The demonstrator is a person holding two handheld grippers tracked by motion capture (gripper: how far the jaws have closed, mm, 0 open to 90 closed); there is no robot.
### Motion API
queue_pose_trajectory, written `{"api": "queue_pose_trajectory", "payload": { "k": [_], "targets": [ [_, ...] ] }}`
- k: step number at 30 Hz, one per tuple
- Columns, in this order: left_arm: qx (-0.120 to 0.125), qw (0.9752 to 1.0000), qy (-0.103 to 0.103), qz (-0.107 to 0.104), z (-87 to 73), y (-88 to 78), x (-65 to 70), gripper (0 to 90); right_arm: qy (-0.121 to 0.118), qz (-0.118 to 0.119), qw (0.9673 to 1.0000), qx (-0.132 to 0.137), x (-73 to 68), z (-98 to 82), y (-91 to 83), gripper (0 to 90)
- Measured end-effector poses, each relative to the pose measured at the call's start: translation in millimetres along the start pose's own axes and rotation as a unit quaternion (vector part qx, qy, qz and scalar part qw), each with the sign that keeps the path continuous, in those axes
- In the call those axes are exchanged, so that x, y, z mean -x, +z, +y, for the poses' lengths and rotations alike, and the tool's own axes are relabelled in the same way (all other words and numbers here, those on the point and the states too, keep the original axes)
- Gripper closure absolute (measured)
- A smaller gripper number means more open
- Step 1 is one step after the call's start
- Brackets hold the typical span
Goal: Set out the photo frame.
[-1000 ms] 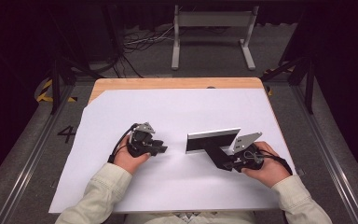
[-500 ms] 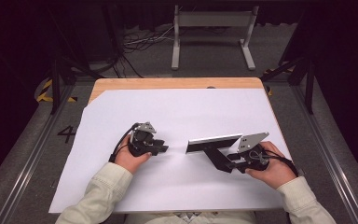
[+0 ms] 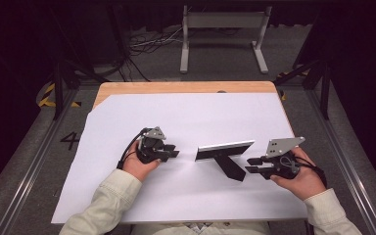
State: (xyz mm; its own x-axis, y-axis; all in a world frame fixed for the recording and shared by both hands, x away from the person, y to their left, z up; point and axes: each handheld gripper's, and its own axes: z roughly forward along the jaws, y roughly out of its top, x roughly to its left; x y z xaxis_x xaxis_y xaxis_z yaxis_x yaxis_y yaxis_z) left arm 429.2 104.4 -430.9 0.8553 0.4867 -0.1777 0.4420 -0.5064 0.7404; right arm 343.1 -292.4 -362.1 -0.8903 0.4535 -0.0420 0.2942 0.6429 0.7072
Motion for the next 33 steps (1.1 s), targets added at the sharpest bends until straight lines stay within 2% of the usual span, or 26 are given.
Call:
{"api": "queue_pose_trajectory", "payload": {
  "k": [8,13,18,21,26,33],
  "targets": [
    [0.019,0.9998,-0.005,-0.007,1.1,-1.7,3.2,70.1,0.011,-0.018,0.9997,0.010,5.9,-4.1,-8.8,79.6],
    [0.044,0.9988,0.010,0.015,0.6,-1.6,6.4,72.9,0.018,-0.024,0.9995,0.009,9.7,-7.8,-7.1,81.2],
    [0.063,0.9979,-0.006,0.015,-0.5,0.0,5.2,76.3,0.025,-0.027,0.9993,0.002,11.8,-10.2,-4.2,81.5],
    [0.061,0.9979,-0.009,0.017,-0.2,3.3,5.2,81.7,0.029,-0.029,0.9991,0.002,13.7,-12.0,-5.4,83.2],
    [0.048,0.9988,-0.001,0.009,3.0,12.9,8.2,88.5,0.036,-0.033,0.9988,0.000,15.7,-14.4,-7.7,84.1],
    [0.037,0.9992,0.008,0.011,6.9,25.7,12.6,90.0,0.038,-0.036,0.9986,0.002,17.3,-16.0,-10.4,84.2]
  ]
}}
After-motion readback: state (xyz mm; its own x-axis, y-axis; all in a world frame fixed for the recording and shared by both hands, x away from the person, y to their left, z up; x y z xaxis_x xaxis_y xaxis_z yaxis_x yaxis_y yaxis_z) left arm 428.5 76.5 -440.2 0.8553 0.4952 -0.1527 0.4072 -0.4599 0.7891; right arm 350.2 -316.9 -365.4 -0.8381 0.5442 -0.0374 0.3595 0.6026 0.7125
